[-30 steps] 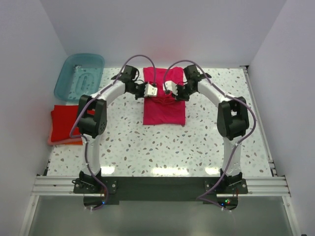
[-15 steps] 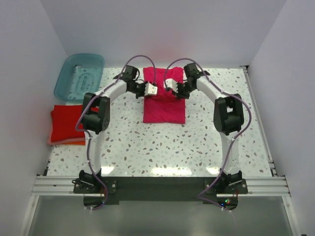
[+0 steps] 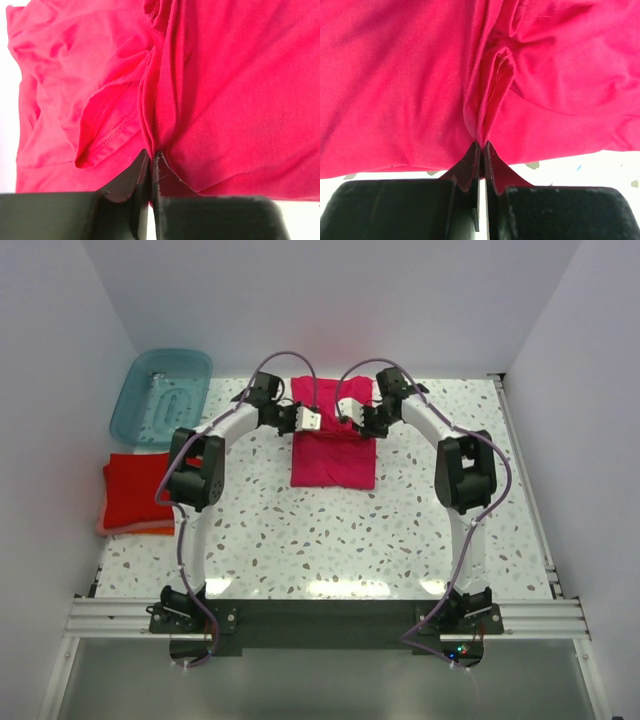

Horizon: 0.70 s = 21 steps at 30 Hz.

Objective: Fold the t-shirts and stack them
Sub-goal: Fold the tshirt

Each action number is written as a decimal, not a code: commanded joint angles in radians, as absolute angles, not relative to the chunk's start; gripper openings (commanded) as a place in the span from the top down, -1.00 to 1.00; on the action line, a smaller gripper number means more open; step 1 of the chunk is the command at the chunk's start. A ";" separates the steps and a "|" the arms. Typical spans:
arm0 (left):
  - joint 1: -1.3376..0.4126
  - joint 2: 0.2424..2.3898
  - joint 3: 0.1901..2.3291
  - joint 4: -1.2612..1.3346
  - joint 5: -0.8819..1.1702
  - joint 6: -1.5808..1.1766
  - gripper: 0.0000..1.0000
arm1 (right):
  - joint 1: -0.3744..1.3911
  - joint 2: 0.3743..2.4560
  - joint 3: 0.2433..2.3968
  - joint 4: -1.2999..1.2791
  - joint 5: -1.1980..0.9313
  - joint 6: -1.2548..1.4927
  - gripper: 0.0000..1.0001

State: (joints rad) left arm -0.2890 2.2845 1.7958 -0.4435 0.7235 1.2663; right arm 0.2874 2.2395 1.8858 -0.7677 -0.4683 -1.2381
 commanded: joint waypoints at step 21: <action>-0.221 1.856 1.338 -0.356 0.722 0.304 -0.17 | 0.253 1.899 1.605 -0.773 -0.486 -0.343 0.12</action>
